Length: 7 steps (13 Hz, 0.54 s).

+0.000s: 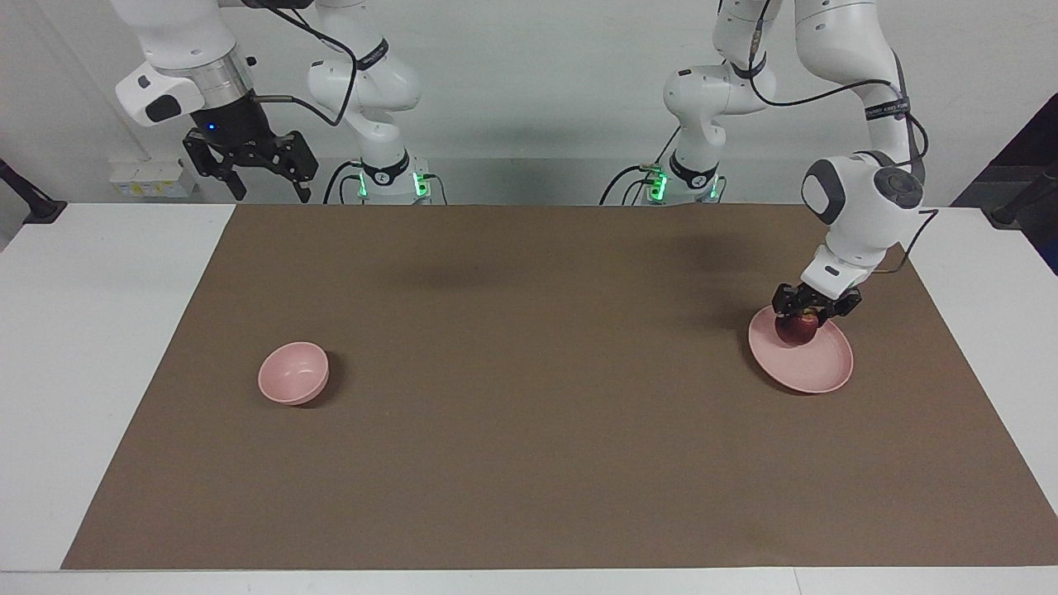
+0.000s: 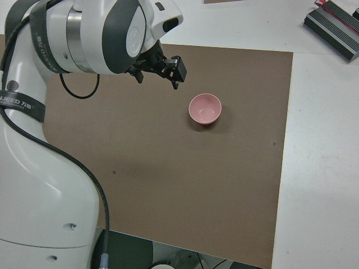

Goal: Move apple from plate to bowl
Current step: 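Lower the left gripper into the bowl and grasp the red apple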

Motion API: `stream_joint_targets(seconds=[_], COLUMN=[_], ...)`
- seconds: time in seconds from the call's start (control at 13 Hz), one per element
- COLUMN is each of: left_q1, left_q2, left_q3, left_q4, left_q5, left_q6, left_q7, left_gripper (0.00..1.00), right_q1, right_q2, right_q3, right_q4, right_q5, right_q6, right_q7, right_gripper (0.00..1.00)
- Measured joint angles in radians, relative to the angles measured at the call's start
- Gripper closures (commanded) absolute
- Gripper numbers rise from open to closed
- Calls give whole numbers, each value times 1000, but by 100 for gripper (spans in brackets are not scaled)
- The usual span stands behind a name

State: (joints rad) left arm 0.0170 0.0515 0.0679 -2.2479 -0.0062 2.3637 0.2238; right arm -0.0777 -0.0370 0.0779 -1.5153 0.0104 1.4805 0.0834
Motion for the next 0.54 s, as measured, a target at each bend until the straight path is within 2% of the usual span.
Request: stream_joint_targets(seconds=[0.31,0.54], left_q1=[-3,-54], left_q2=[0,-2], left_q3=[-21,-32], left_q4=[77,182], left_q5=[0,-55], left_q6=[-16,-132], left_q7=[21,21], left_gripper=[96,96], right_q1=[0,0], right_q2=[0,0], right_q3=[0,0], right_q4=[0,0], right_q5=[0,0], right_q6=[0,0], right_q7=[0,0], right_gripper=[0,0])
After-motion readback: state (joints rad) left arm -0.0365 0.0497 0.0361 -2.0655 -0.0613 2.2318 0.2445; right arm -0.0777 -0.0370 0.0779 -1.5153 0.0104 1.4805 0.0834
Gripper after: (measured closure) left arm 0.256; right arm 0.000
